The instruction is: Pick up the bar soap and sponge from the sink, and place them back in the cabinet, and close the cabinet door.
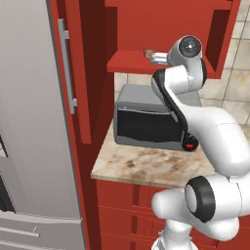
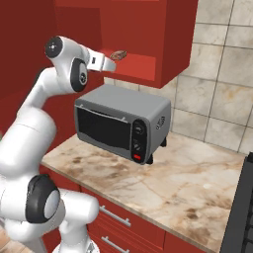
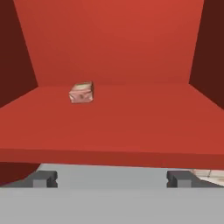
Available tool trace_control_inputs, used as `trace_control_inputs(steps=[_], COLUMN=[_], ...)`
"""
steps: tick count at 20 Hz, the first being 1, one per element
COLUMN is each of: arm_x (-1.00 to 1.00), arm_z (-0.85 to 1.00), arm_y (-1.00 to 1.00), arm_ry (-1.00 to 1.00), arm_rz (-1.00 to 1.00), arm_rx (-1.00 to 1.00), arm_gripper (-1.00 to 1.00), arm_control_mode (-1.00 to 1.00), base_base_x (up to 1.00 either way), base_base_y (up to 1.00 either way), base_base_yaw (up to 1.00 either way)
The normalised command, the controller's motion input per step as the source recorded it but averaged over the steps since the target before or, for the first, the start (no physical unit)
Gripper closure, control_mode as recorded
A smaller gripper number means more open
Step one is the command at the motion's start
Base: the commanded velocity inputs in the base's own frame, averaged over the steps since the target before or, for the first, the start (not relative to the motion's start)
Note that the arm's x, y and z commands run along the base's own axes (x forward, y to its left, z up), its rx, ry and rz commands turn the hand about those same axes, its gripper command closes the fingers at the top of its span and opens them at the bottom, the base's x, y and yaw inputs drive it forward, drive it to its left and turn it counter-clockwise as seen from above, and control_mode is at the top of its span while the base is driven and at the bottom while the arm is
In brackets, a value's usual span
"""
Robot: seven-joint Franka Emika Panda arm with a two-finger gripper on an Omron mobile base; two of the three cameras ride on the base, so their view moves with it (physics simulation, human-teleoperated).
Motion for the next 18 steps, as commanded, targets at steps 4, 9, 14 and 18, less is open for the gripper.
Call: trace_control_inputs(steps=[4,9,14,18], arm_x=[-0.99,-0.95,-1.00,-0.90], arm_z=[0.16,0.05,0.00,0.00], arm_y=[0.00,0.00,0.00,0.00], arm_ry=[0.25,0.27,0.15,0.05], arm_rz=[0.00,0.03,0.03,0.08], arm_rx=[0.00,0.00,0.00,0.00], arm_gripper=[-1.00,-1.00,-1.00,-1.00], arm_control_mode=[-1.00,-1.00,-1.00,-1.00], base_base_x=[0.00,0.00,0.00,0.00], base_base_y=[0.00,0.00,0.00,0.00], base_base_yaw=[0.00,0.00,0.00,0.00])
